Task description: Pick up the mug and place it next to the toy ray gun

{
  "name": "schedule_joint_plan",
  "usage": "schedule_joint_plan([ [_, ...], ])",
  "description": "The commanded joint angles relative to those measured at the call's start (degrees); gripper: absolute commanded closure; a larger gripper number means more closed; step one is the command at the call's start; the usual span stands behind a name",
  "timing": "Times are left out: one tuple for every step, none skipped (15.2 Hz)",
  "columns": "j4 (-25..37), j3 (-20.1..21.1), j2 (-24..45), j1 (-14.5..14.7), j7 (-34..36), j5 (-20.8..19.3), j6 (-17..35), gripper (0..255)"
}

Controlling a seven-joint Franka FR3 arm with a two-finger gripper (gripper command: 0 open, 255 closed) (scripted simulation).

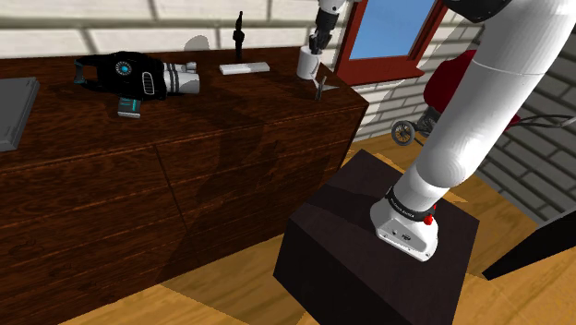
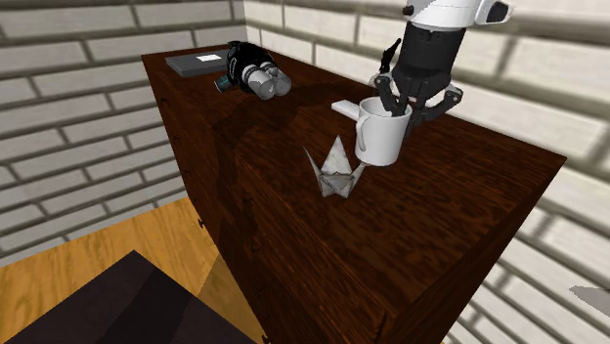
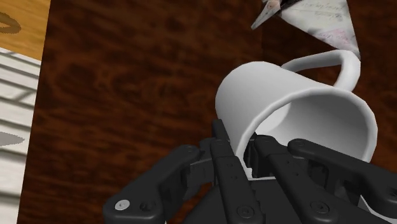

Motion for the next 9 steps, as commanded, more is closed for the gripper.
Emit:
schedule_joint_plan([
  [1.18, -0.05, -0.35, 0.01, 0.26, -0.23, -1.50, 255],
  [1.74, -0.07, -0.52, 0.01, 0.38, -0.34, -2.22, 255],
  [2.32, -0.09, -0.68, 0.01, 0.49, -0.44, -2.94, 255],
  [2.91, -0.11, -0.82, 0.01, 0.61, -0.53, -3.66, 255],
  [3.52, -0.12, -0.95, 0.01, 0.71, -0.62, -4.39, 255],
  [4.15, -0.14, -1.07, 0.00, 0.82, -0.70, -5.12, 255],
  [4.78, -0.16, -1.18, 0.00, 0.92, -0.77, -5.85, 255],
  [5.44, -0.17, -1.27, -0.01, 1.02, -0.84, -6.58, 255],
  [6.11, -0.19, -1.35, -0.02, 1.11, -0.90, -7.32, 255],
])
